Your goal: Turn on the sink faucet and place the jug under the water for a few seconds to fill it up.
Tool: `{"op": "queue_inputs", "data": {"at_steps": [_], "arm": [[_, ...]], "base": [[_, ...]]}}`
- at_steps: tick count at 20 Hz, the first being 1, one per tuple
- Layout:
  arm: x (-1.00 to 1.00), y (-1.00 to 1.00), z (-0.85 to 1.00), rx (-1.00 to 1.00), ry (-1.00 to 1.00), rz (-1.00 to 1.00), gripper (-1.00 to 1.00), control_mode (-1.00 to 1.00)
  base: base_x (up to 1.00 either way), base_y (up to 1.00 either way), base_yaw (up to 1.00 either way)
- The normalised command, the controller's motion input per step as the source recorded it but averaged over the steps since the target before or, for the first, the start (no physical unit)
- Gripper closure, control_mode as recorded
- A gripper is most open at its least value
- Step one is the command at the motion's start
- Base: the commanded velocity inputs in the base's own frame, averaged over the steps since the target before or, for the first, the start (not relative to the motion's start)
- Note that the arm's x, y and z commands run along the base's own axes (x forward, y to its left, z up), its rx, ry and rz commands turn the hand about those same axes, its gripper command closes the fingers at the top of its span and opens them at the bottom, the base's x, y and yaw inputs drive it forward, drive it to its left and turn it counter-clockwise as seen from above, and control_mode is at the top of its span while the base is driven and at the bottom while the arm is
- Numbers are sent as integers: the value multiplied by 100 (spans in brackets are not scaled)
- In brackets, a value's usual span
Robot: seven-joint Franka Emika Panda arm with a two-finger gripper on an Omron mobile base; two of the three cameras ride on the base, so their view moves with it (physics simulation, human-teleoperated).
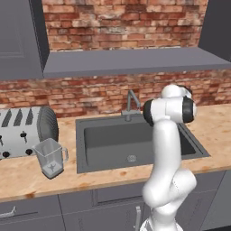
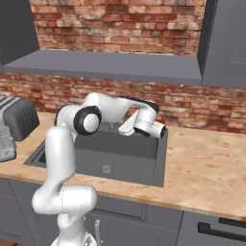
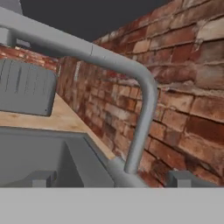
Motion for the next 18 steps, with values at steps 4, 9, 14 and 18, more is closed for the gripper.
{"op": "queue_inputs", "data": {"at_steps": [4,9,14,18], "arm": [[56,0,-21,1,0,2,-100,-100],[52,14,-28,0,0,1,-100,-100],[39,28,-10,0,0,0,-100,-100],[18,39,-4,0,1,0,-100,-100]], "base": [[0,0,0],[0,0,0],[0,0,0],[0,0,0]]}}
